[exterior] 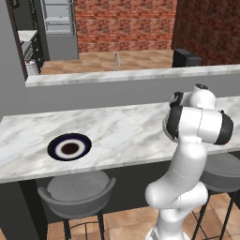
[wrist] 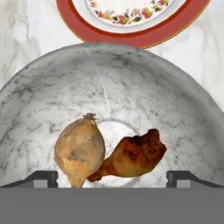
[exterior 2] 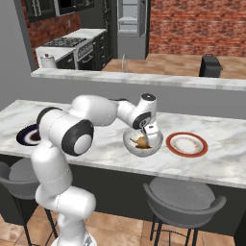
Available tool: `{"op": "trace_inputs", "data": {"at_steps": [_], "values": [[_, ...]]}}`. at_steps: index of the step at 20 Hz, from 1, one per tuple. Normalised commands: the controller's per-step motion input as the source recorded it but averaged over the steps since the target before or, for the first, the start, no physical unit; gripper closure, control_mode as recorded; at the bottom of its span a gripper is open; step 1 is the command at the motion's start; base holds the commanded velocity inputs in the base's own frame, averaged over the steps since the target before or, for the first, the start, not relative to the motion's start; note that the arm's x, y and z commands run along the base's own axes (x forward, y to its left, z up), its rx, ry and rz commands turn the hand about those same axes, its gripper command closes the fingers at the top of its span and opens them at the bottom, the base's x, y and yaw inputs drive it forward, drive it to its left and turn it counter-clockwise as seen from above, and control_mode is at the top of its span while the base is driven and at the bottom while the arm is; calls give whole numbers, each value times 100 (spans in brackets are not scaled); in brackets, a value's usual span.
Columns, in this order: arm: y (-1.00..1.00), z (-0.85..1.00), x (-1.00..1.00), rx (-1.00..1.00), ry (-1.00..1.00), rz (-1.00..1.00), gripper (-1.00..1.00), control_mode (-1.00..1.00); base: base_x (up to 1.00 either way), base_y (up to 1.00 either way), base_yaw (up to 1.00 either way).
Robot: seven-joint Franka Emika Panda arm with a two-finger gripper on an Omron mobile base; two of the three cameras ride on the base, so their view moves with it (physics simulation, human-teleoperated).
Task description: Pick the chicken drumstick and onion from their plates and place them in the bowl. Then put the bowl in the fridge.
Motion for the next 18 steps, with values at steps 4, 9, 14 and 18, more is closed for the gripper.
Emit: {"op": "trace_inputs", "data": {"at_steps": [4,9,14,18], "values": [[-8,37,-44,0,1,10,-100,-100,0,0,0],[-14,25,-55,5,1,8,-100,-100,0,0,0],[-4,4,-49,1,0,2,-100,-100,0,0,0],[8,-12,-39,0,0,0,-100,-100,0,0,0]]}}
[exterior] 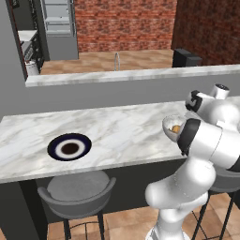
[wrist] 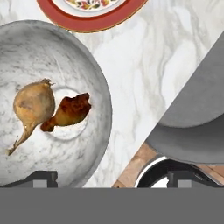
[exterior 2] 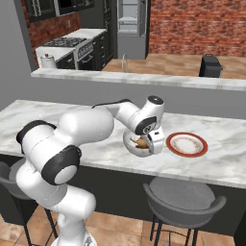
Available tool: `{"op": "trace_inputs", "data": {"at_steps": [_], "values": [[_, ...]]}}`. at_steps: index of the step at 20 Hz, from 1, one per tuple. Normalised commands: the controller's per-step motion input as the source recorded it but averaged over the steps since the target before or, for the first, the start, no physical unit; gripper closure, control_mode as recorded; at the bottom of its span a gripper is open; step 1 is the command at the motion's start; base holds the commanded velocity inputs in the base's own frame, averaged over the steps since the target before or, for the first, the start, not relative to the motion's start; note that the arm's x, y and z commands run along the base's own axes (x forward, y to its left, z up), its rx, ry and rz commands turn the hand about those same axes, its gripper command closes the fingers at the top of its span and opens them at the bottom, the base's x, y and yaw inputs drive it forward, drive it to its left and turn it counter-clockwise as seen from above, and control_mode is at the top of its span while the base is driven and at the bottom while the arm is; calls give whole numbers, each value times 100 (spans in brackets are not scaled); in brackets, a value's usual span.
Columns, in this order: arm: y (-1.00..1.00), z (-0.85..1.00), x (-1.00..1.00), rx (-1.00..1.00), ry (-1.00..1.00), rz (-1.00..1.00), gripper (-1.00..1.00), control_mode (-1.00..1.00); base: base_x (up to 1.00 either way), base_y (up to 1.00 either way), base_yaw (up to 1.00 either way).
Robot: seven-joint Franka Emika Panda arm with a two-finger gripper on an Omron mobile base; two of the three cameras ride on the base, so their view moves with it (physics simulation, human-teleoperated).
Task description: Pick the chicken drumstick and onion from their plates and place them in the bowl. Then put the bowl in the fridge.
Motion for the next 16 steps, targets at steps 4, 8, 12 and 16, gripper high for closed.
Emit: {"op": "trace_inputs", "data": {"at_steps": [4,8,12,16], "values": [[1,-10,-28,0,0,0,-100,-100,0,0,0],[6,-14,-9,0,2,0,-100,-100,0,0,0],[5,-12,0,4,3,2,-100,-100,0,0,0],[8,-3,3,4,0,3,-100,-100,0,0,0]]}}
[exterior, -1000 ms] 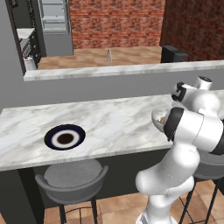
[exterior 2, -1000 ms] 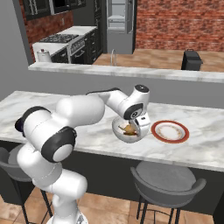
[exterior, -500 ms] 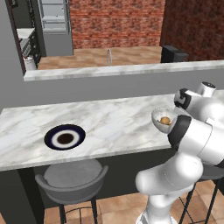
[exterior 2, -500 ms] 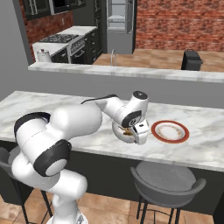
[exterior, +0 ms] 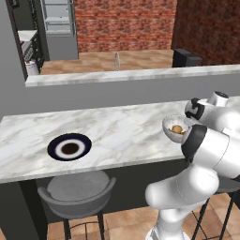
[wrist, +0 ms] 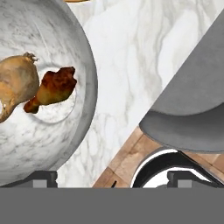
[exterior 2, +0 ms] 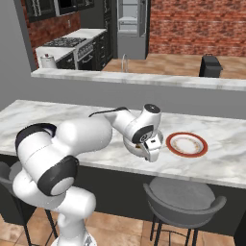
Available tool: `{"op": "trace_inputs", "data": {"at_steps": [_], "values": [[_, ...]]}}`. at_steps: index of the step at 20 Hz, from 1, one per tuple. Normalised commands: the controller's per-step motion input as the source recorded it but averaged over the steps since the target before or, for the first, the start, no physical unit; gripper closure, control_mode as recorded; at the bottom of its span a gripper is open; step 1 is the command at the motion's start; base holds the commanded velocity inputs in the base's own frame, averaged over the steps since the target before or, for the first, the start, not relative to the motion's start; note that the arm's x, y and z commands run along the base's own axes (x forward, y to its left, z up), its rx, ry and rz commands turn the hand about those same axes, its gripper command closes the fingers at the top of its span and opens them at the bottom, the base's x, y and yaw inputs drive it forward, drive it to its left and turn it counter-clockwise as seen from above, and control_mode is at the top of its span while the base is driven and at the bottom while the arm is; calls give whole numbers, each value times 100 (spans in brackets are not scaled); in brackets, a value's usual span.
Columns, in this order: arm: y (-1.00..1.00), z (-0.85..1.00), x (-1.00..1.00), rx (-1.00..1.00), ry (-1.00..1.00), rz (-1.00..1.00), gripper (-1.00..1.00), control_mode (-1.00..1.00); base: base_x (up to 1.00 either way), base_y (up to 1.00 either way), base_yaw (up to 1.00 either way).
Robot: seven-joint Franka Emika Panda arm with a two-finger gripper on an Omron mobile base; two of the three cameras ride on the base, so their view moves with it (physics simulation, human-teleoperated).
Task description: Pick the chicken drumstick and onion from their plates and place them in the bowl. Then put the bowl in the fridge.
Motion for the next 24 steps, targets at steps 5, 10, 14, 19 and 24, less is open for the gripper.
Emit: {"op": "trace_inputs", "data": {"at_steps": [5,10,14,19,24], "values": [[3,0,12,8,0,0,-100,-100,0,0,0],[8,-9,6,7,0,0,-100,-100,0,0,0],[7,-5,19,2,0,0,-100,-100,0,0,0],[1,-11,20,0,0,0,-100,-100,0,0,0],[0,-12,22,0,0,-1,-100,-100,0,0,0]]}}
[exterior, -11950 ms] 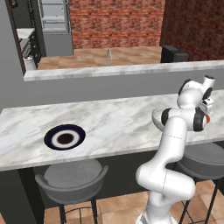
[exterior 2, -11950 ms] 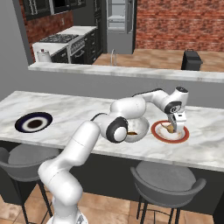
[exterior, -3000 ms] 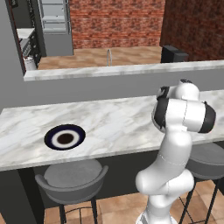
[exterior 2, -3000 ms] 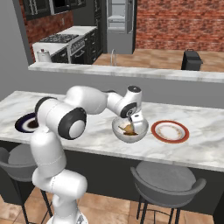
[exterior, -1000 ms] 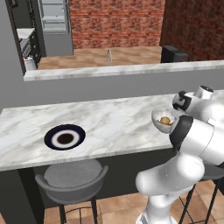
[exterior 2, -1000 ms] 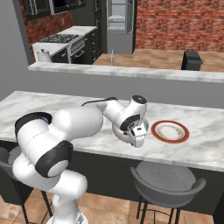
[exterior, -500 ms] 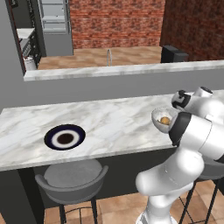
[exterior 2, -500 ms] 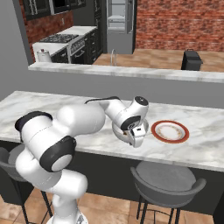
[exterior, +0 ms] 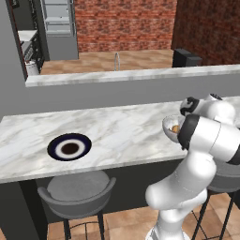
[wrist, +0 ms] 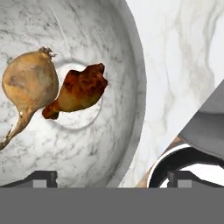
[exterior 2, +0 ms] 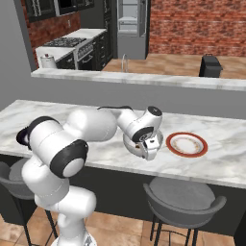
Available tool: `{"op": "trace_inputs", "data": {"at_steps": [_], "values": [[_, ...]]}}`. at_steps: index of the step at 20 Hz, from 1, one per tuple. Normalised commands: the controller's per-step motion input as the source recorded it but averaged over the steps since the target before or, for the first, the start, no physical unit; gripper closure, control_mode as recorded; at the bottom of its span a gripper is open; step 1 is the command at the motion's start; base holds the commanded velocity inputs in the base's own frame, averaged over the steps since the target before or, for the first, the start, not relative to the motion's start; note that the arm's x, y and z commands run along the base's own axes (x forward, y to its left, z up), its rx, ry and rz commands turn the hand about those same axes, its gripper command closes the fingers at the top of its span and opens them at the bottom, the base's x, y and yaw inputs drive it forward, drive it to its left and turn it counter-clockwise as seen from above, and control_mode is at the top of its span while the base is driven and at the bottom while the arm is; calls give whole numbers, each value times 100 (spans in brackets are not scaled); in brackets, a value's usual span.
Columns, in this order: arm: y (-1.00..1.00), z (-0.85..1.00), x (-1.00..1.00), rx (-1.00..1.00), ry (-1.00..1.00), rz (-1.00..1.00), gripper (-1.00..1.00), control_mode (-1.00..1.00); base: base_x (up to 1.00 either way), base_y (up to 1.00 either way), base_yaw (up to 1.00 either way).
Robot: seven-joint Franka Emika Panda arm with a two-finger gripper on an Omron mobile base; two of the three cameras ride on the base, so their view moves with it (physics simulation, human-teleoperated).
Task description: Pick the chicken drumstick and onion from their plates and place them in the bowl. Then put the bowl in the fridge.
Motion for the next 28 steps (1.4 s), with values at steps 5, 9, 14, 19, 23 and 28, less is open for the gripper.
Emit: {"op": "trace_inputs", "data": {"at_steps": [5,9,14,19,23,28], "values": [[0,-16,14,0,0,-2,-100,-100,0,0,0],[0,-15,12,0,0,-1,-100,-100,0,0,0],[0,-10,7,0,0,-2,-100,-100,0,0,0],[-1,-1,-3,0,0,0,-100,-100,0,0,0],[0,-5,0,0,0,0,100,-100,0,0,0],[0,-9,-2,0,0,-1,100,-100,0,0,0]]}}
